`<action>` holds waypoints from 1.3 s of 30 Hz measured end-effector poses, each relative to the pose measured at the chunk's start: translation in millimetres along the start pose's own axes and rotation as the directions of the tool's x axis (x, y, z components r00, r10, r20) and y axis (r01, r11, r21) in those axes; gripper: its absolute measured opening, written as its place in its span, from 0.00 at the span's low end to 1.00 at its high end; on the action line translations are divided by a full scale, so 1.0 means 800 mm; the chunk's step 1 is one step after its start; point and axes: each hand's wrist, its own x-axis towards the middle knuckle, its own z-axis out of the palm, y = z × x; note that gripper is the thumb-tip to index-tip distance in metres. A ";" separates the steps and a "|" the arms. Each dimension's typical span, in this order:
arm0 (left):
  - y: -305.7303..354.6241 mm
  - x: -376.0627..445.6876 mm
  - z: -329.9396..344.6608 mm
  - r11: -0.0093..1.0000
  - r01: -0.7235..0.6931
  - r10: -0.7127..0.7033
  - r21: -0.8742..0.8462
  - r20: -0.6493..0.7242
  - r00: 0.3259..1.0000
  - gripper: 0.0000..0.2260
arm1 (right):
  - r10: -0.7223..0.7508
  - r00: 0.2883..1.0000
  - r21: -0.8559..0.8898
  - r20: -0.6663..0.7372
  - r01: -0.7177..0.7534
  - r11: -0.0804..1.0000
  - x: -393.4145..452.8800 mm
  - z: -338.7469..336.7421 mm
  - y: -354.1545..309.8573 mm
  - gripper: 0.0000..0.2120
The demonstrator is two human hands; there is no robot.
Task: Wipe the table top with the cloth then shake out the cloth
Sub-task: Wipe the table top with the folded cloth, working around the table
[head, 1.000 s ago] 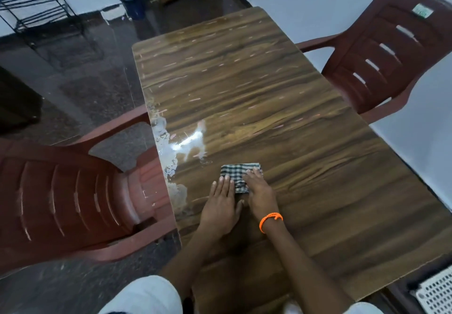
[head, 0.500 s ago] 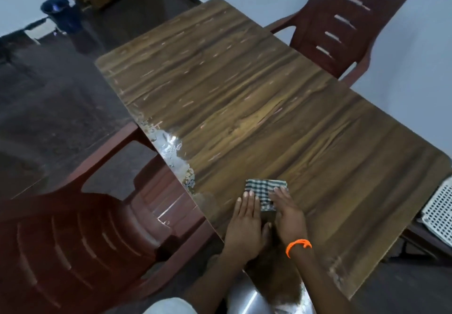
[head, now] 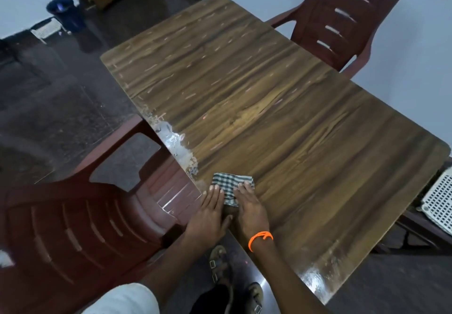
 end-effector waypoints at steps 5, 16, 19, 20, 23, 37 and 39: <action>0.056 -0.032 0.003 1.000 0.019 -0.019 -0.001 0.063 0.998 0.38 | 0.020 1.000 -0.035 -0.008 -0.020 0.999 -0.047 -0.030 0.016 0.24; 0.009 0.027 -0.021 0.999 0.002 -0.003 0.037 0.033 0.999 0.36 | 0.098 0.993 0.042 -0.058 -0.096 0.995 0.039 -0.018 -0.003 0.16; -0.030 0.020 -0.023 0.999 0.029 -0.029 0.018 0.026 0.999 0.36 | 0.052 0.997 0.059 -0.055 -0.049 0.997 0.046 0.005 -0.033 0.16; -0.041 0.012 -0.023 0.999 0.027 -0.027 0.020 0.010 1.000 0.35 | 0.042 0.998 0.062 -0.056 -0.039 0.997 0.042 0.014 -0.042 0.17; -0.060 -0.019 -0.011 0.997 -0.036 0.037 0.065 -0.024 0.999 0.33 | -0.035 0.998 0.039 -0.047 0.037 0.999 0.010 0.032 -0.056 0.21; -0.022 0.042 -0.024 0.998 -0.061 0.060 -0.013 -0.067 0.996 0.30 | 0.144 0.983 0.045 -0.115 -0.139 0.989 0.060 -0.008 -0.020 0.18; -0.044 0.060 -0.039 1.000 -0.012 0.011 -0.012 -0.090 0.996 0.29 | 0.132 0.984 0.068 -0.116 -0.125 0.990 0.092 0.007 -0.036 0.18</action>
